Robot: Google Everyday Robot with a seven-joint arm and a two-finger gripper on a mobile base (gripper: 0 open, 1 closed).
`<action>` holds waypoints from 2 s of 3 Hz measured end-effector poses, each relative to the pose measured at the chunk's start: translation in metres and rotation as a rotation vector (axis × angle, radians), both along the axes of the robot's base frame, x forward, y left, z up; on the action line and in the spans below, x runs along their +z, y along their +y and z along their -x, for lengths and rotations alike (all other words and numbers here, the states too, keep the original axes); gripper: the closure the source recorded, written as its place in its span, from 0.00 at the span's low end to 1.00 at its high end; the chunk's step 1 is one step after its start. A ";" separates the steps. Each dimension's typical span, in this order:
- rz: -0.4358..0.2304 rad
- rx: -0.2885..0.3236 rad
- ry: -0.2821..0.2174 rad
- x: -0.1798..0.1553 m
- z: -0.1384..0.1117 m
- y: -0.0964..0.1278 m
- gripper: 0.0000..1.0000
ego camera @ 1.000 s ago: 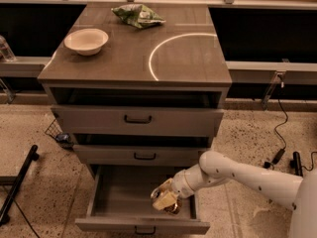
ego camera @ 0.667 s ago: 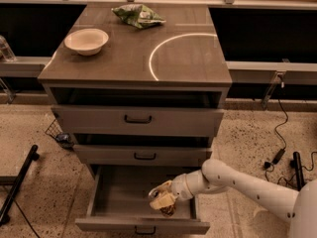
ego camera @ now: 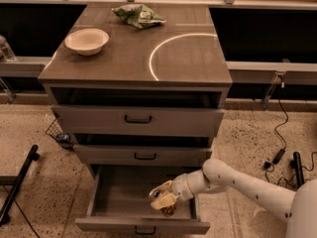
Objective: Place orange can into bottom drawer
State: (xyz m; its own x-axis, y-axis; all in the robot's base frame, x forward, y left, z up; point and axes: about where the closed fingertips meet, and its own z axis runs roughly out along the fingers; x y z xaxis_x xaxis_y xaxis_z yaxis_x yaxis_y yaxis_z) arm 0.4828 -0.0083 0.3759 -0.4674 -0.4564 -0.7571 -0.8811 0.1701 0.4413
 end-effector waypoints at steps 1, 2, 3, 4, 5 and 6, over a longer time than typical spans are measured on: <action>-0.079 0.044 -0.020 -0.013 -0.016 -0.001 1.00; -0.080 0.044 -0.020 -0.013 -0.016 -0.001 1.00; -0.120 0.046 -0.057 -0.018 -0.019 0.008 1.00; -0.175 0.054 -0.109 -0.024 -0.022 0.027 1.00; -0.176 0.054 -0.109 -0.024 -0.022 0.027 1.00; -0.209 0.066 -0.103 -0.031 -0.027 0.031 1.00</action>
Offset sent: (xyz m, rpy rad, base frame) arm 0.0086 0.0010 -0.0126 0.0680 -0.0105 0.0425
